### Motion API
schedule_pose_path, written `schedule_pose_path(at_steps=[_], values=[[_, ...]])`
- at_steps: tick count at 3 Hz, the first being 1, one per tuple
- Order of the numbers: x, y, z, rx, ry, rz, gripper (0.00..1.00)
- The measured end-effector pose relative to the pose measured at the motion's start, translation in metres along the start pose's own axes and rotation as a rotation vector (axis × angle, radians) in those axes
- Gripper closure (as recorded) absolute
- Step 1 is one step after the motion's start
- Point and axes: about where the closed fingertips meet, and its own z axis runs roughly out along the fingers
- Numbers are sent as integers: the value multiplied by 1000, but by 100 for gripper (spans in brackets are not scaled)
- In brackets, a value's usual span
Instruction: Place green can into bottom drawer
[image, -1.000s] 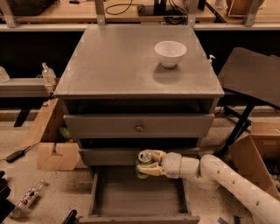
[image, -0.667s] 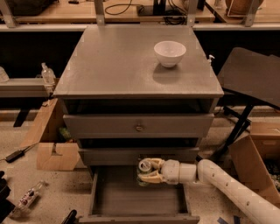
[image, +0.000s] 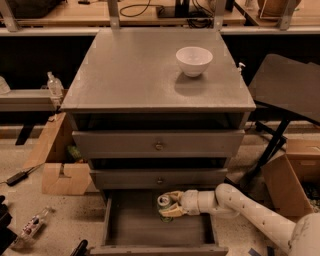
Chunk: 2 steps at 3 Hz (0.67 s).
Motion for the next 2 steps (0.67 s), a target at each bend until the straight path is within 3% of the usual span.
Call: schedule_pose_path(at_steps=[1,2], values=[[3,0,1,3,5,3,100],[32,-5,31,3,-50,-10,100]])
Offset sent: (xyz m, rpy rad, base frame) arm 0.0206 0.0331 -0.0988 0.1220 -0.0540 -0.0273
